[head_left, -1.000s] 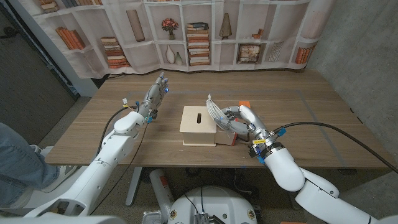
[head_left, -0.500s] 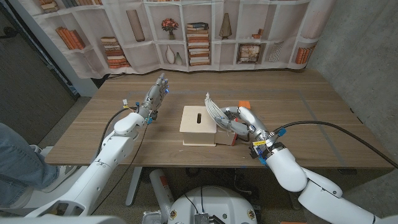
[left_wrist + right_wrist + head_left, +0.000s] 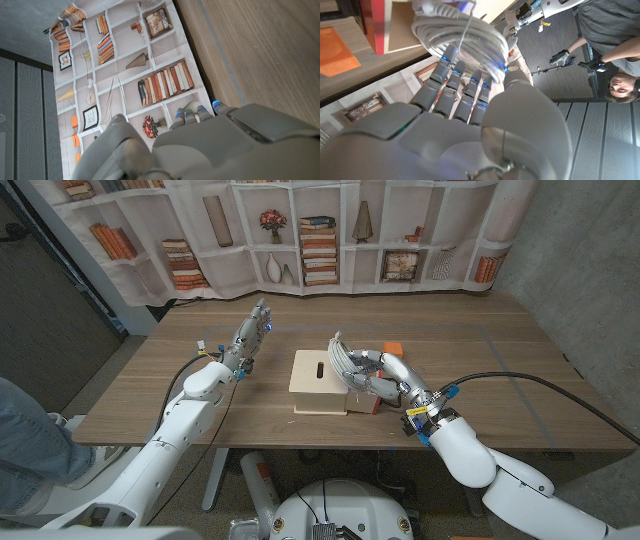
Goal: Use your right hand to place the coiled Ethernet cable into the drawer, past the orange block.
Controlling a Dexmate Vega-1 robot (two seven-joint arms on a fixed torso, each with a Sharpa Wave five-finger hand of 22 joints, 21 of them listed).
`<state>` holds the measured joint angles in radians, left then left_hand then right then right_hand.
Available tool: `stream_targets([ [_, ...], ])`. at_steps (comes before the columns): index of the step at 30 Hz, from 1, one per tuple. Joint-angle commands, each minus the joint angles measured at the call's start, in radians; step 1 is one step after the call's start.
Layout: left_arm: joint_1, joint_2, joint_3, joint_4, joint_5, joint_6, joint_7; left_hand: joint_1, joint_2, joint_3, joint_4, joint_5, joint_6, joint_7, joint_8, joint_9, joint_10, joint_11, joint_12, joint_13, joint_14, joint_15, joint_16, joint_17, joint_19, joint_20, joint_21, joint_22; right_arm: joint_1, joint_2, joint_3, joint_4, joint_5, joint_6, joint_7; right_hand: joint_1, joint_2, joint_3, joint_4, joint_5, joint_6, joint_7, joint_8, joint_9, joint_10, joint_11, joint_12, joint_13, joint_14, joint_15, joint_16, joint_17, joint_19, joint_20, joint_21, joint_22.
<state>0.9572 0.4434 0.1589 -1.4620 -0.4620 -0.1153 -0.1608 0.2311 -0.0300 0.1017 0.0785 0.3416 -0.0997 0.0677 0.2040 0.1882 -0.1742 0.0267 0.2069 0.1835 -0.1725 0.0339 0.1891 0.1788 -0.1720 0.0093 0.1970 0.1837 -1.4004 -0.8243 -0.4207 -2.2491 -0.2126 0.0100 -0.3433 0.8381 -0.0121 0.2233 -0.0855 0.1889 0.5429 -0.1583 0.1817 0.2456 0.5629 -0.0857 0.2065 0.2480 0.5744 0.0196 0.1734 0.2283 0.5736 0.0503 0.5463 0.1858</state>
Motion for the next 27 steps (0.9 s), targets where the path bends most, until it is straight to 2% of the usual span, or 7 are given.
stream_targets([
  [1, -0.002, 0.0, 0.003, 0.006, 0.0, 0.002, -0.003, 0.01, 0.002, -0.002, -0.001, 0.003, 0.005, -0.004, -0.001, 0.002, -0.002, -0.002, -0.002, 0.004, -0.095, -0.001, 0.0, 0.004, -0.224, 0.004, 0.009, 0.003, 0.006, -0.005, 0.0, -0.003, 0.009, -0.008, 0.016, -0.029, -0.009, -0.014, 0.002, 0.006, -0.075, 0.009, -0.007, -0.005, -0.057, 0.019, -0.009, -0.004, -0.053, 0.024, 0.004, -0.008, -0.03, 0.021, -0.021, 0.0],
  [6, -0.003, -0.001, 0.003, 0.009, 0.0, 0.003, -0.003, 0.011, 0.003, -0.003, -0.002, 0.003, 0.004, -0.004, -0.001, 0.002, -0.004, -0.004, -0.002, 0.004, -0.096, -0.001, -0.001, 0.004, -0.225, 0.004, 0.009, 0.003, 0.008, -0.005, 0.0, 0.003, 0.02, -0.002, 0.019, -0.045, -0.012, -0.02, 0.007, 0.009, -0.107, 0.018, -0.007, -0.007, -0.092, 0.033, -0.013, -0.007, -0.075, 0.03, 0.005, -0.012, -0.043, 0.032, -0.031, 0.0],
  [27, -0.005, -0.007, 0.003, 0.011, 0.002, -0.003, 0.0, 0.016, 0.005, -0.008, -0.003, 0.003, 0.004, -0.004, -0.002, 0.002, -0.002, -0.003, -0.002, 0.004, -0.096, -0.001, -0.001, 0.004, -0.225, 0.004, 0.009, 0.004, 0.004, 0.002, 0.017, 0.017, 0.031, 0.039, -0.006, -0.066, -0.01, -0.025, 0.016, 0.011, -0.111, 0.022, 0.003, -0.009, -0.096, 0.039, -0.006, -0.01, -0.082, 0.032, 0.011, -0.014, -0.046, 0.034, -0.038, 0.0],
])
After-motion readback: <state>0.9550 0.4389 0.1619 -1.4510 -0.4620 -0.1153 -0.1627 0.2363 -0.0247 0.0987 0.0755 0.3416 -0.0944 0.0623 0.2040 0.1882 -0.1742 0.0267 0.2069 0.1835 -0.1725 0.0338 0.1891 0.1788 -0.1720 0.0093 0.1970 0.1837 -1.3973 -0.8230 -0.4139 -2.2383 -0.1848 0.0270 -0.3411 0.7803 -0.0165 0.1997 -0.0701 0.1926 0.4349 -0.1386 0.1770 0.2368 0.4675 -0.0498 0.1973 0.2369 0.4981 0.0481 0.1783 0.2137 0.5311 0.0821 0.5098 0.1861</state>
